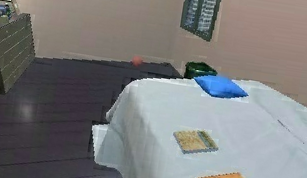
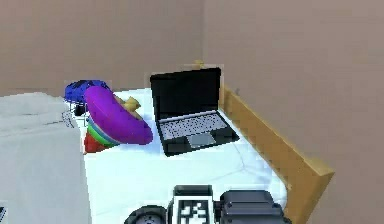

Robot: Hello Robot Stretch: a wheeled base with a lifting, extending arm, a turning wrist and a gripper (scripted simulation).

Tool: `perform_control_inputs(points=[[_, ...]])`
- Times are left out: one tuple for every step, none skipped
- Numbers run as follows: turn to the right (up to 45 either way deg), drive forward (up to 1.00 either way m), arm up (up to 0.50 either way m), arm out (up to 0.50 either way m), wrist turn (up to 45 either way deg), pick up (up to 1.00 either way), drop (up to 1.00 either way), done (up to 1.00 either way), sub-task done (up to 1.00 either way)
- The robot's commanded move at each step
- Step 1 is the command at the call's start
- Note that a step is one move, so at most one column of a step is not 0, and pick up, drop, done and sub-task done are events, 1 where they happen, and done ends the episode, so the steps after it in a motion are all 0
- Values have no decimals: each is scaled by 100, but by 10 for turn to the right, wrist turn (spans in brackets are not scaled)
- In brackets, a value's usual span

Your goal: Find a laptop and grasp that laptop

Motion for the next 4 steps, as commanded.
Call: perform_control_inputs(points=[[0, 0, 0, 40, 0, 0, 0, 0, 0], [0, 0, 0, 0, 450, 0, 0, 0, 0], [0, 0, 0, 0, 450, 0, 0, 0, 0], [0, 0, 0, 0, 450, 0, 0, 0, 0]])
